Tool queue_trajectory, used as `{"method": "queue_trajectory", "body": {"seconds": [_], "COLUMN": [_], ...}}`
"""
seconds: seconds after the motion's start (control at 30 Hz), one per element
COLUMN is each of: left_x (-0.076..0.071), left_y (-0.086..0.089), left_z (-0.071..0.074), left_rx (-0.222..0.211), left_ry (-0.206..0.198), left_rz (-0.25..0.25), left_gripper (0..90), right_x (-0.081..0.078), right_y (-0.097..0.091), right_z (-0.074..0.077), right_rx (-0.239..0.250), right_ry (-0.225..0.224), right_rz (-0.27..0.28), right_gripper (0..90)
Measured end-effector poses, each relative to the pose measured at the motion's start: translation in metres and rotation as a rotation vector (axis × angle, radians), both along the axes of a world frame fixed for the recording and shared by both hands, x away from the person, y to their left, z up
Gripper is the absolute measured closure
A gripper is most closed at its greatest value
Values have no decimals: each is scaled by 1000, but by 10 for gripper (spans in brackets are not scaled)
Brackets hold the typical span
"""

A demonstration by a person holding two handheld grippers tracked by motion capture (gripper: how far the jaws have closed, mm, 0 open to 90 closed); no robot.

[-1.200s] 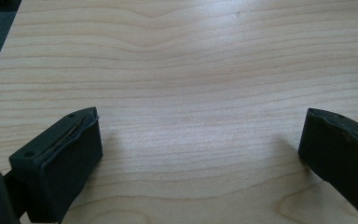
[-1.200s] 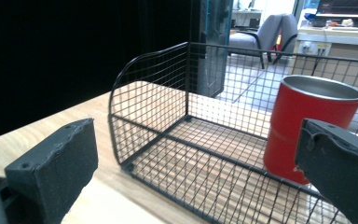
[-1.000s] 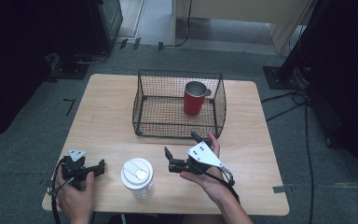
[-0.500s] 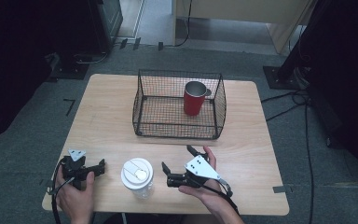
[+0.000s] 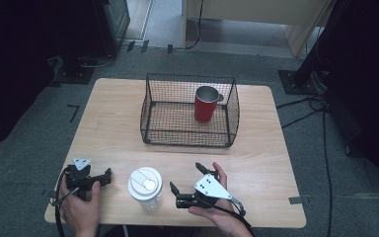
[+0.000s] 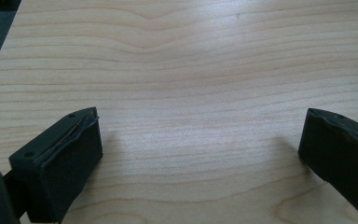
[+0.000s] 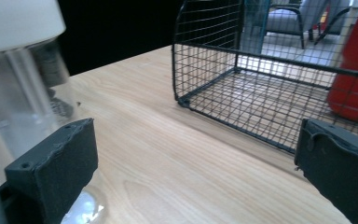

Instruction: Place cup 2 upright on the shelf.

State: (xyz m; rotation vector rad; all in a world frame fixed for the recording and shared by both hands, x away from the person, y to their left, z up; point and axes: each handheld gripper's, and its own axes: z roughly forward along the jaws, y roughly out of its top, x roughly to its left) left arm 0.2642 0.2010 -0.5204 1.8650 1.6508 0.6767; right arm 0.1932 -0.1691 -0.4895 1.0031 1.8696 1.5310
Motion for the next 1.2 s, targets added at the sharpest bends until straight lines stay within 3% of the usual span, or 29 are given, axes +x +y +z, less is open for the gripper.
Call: {"method": "queue_trajectory", "body": {"seconds": [0.4, 0.63, 1.2], "left_x": [1, 1, 1], "left_y": [0, 0, 0], "left_z": [0, 0, 0], "left_rx": [1, 1, 1], "left_ry": [1, 0, 0], "left_rz": [1, 1, 1], "left_gripper": [0, 0, 0], "right_x": [-11, -21, -25], "right_y": [14, 24, 47], "right_z": [-6, -5, 1], "right_rx": [-4, -3, 20], "right_ry": [16, 15, 13], "right_rz": [80, 160, 239], "right_gripper": [0, 0, 0]}}
